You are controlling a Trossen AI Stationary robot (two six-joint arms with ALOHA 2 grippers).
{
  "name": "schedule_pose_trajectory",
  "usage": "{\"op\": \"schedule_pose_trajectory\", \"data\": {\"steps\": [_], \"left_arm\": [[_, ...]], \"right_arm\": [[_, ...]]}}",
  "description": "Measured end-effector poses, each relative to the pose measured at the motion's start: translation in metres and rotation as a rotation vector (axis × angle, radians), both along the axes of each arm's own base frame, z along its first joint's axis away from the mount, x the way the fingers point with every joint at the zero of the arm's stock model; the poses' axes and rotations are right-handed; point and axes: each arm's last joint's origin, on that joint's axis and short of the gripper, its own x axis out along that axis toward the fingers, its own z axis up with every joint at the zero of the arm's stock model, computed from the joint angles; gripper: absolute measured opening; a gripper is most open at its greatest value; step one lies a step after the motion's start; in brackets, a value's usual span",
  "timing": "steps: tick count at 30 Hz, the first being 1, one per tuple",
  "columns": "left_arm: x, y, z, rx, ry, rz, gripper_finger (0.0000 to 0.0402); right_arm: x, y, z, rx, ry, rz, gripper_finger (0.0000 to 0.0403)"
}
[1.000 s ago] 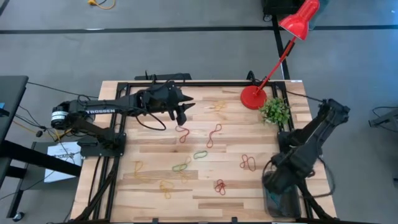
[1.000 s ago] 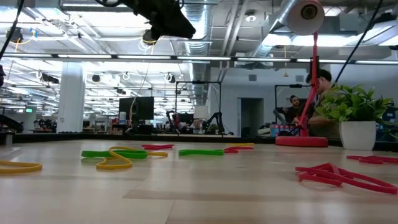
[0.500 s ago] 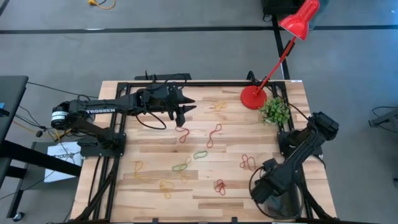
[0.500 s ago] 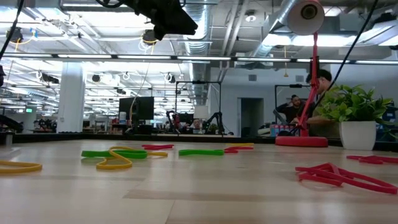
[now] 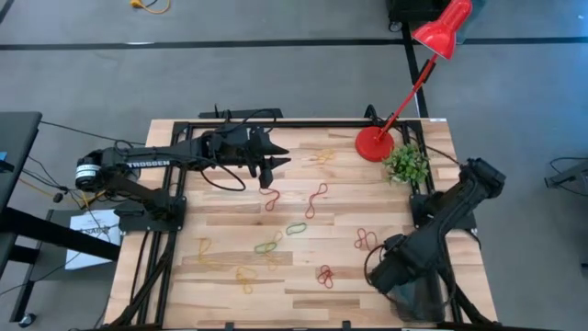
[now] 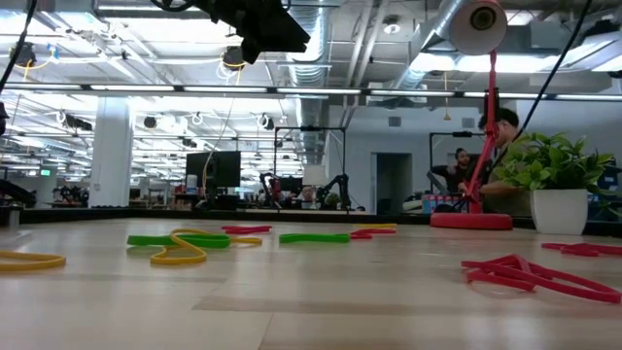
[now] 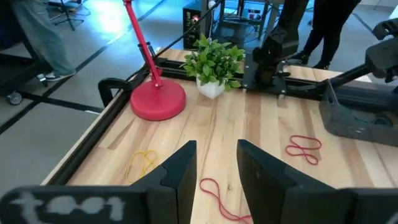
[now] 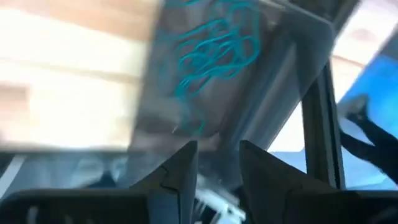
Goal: Pick and place items into bin
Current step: Put the yellow rubber band into the black bin
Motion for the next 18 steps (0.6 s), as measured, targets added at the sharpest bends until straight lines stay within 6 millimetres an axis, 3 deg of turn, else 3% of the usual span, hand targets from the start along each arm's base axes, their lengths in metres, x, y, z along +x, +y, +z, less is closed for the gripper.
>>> {"op": "schedule_pose_trajectory", "data": {"steps": [3, 6, 12, 18], "left_arm": [[0.000, 0.000, 0.008, -0.019, -0.030, 0.018, 0.0105], [0.000, 0.002, 0.014, -0.017, -0.041, 0.059, 0.0105], [-0.003, 0.003, 0.014, -0.059, 0.018, 0.142, 0.0105], [-0.006, 0.002, 0.019, -0.108, 0.059, 0.162, 0.0105]], "right_arm": [[-0.001, -0.014, 0.028, 0.088, -0.102, 0.029, 0.0115], [-0.005, -0.033, 0.049, 0.057, -0.212, 0.017, 0.0113], [-0.015, -0.073, 0.073, -0.205, -0.477, 0.027, 0.0108], [-0.007, -0.105, 0.082, -0.498, -0.660, 0.230, 0.0107]]}}
